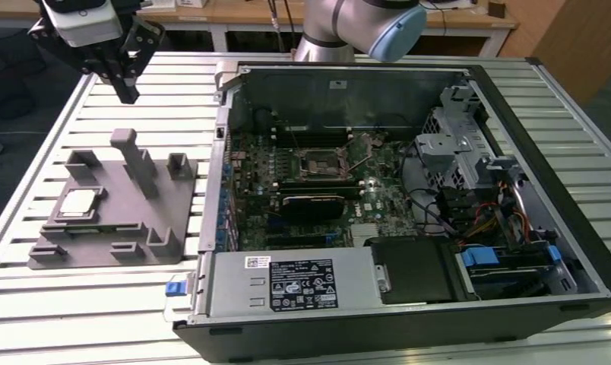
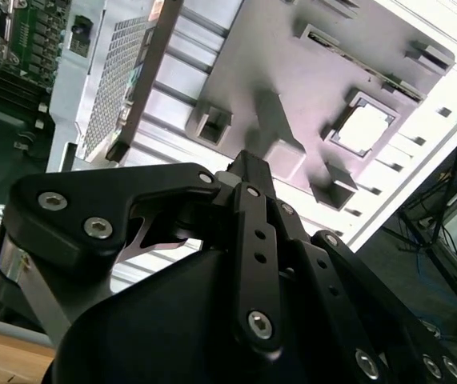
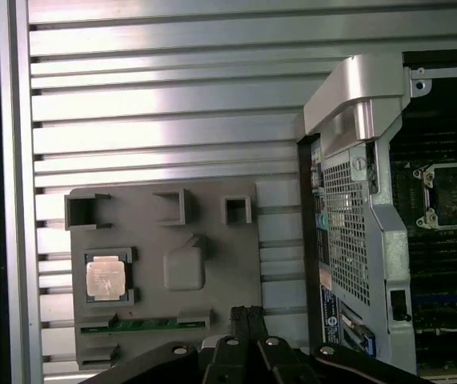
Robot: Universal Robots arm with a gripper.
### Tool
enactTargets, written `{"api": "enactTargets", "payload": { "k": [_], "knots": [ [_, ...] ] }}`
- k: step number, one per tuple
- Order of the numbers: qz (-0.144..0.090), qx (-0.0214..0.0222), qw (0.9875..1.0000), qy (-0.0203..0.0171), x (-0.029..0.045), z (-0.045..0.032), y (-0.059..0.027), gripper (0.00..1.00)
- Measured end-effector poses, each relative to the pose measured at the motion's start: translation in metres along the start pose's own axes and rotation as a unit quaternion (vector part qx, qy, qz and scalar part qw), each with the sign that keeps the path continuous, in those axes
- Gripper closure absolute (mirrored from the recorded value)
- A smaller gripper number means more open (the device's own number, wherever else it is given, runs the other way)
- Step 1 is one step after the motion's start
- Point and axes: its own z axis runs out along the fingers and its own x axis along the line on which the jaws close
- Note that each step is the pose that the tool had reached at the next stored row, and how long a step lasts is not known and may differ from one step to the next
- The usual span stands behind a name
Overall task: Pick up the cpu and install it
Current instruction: 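Reach for the cpu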
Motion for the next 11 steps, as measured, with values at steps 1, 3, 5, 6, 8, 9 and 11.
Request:
{"api": "enactTargets", "payload": {
  "k": [1, 3, 5, 6, 8, 9, 11],
  "knots": [
    [0.0, 0.0, 1.0, 0.0001, 0.0023, 0.0001, -0.0002, 0.89],
    [0.0, 0.0, 1.0, 0.0003, 0.0069, 0.0003, -0.0005, 0.89],
    [0.0, 0.0, 1.0, 0.0005, 0.0117, 0.0005, -0.0009, 0.89],
    [0.0, 0.0, 1.0, 0.0006, 0.0143, 0.0006, -0.0011, 0.89],
    [0.0, 0.0001, 1.0, 0.0008, 0.0195, 0.0007, -0.0015, 0.89],
    [0.0, 0.0001, 1.0, 0.0009, 0.0221, 0.0007, -0.0017, 0.89],
    [0.0, 0.0, 1.0, 0.0009, 0.0282, 0.0011, -0.0022, 0.89]
  ]
}}
